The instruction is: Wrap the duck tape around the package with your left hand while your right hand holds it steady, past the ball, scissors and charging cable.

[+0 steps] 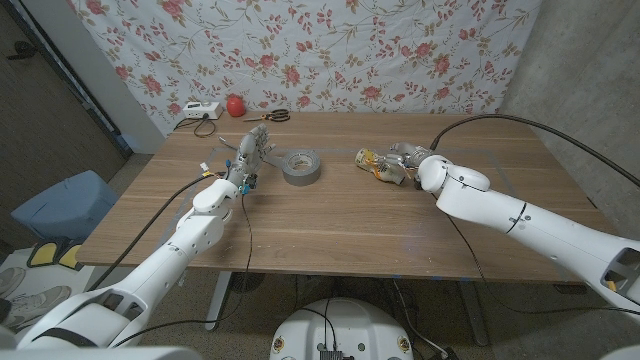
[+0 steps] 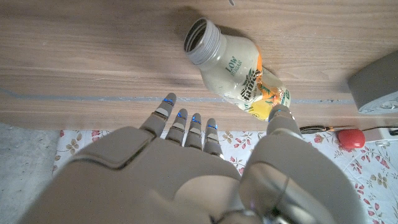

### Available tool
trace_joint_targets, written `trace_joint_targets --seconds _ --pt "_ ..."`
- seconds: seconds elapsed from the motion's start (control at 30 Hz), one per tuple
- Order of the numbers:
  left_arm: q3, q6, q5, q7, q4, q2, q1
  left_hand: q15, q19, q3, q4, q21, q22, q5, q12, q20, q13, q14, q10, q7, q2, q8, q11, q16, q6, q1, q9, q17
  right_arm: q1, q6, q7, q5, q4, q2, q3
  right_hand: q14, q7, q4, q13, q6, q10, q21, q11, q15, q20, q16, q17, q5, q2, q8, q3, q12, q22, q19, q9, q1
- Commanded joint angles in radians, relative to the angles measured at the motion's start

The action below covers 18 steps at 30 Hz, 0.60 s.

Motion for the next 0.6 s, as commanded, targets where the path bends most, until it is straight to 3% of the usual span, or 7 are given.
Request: trace_joint_targets --seconds 0.03,0.6 --pt "-0.004 -0.003 -0.005 -0.007 0.011 -0.002 -0.005 0.009 -0.056 0.003 -0.003 -0.002 0.004 0.01 0.0 0.006 0.004 -0.095 -0.073 0.003 0.054 0.0 0.006 -0.002 -0.061 0.007 0.006 0.001 0.13 -0.123 0.125 -0.079 0.043 0.037 -0.147 0.007 -0.004 -0.009 0.006 0.002 0.012 0.008 -0.001 -0.007 0.002 0.007 0.002 0.001 -0.003 0.005 0.0 0.009 0.004 0.01 0.004 0.011" --pt "-0.002 -0.009 -0.011 -0.036 0.059 -0.013 -0.034 0.011 -0.055 0.001 -0.001 -0.007 0.004 0.011 -0.001 0.007 0.004 -0.095 -0.071 0.005 0.054 -0.001 0.003 -0.003 -0.059 0.006 0.006 0.002 0.24 -0.166 0.213 -0.108 0.15 0.094 -0.283 0.04 -0.002 -0.018 0.008 0.003 0.025 0.013 -0.005 -0.025 0.003 0.015 0.004 0.012 -0.008 0.007 0.007 0.01 0.004 0.032 0.005 0.047"
